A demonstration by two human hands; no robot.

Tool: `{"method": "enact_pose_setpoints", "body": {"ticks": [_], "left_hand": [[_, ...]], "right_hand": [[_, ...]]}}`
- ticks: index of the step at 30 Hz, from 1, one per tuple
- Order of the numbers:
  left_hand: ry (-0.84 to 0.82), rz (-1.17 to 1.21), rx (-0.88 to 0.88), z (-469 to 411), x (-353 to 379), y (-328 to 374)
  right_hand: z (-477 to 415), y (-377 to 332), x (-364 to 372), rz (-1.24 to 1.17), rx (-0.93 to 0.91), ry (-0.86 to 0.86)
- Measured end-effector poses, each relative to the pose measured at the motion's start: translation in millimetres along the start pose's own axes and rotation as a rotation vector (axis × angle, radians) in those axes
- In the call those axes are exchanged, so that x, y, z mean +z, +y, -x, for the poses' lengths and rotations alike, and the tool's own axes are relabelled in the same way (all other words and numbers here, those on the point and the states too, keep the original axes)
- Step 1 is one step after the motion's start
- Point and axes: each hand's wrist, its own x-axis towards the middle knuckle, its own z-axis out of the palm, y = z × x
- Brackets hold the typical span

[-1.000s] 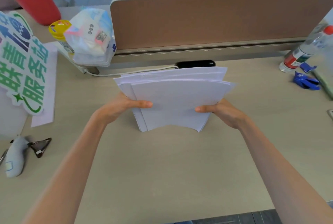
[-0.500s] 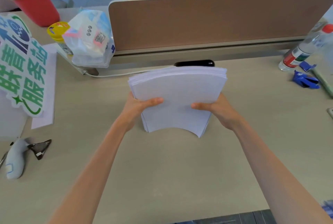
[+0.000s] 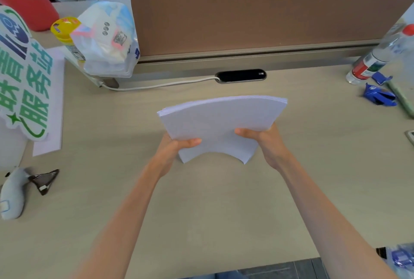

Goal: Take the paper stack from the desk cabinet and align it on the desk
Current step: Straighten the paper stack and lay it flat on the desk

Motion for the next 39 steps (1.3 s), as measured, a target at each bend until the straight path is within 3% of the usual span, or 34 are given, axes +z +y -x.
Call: {"method": "enact_pose_setpoints", "body": {"ticks": [5, 13, 20, 27, 39], "left_hand": [[-0.054, -0.064, 0.011, 2.2, -9.9, 20.5], [-0.166, -0.106, 0.111, 11.8, -6.6, 78.4], [-0.166, -0.153, 0.141, 27.0, 2.5, 88.1], [0.034, -0.018, 0.272, 36.6, 22.4, 89.4], [-0.077, -0.095, 0.27, 34.4, 2.2, 85.2]], "right_hand": [[-0.7, -7.5, -8.7, 0.013, 0.035, -0.002], [3.6, -43.7, -11.4, 0.165, -0.007, -0.21], [13.9, -45.4, -16.3, 0.153, -0.026, -0.145], [15.9, -45.8, -10.1, 0.16, -0.058, -0.107], [20.4, -50.0, -5.2, 0.165, -0.056, -0.063]]}}
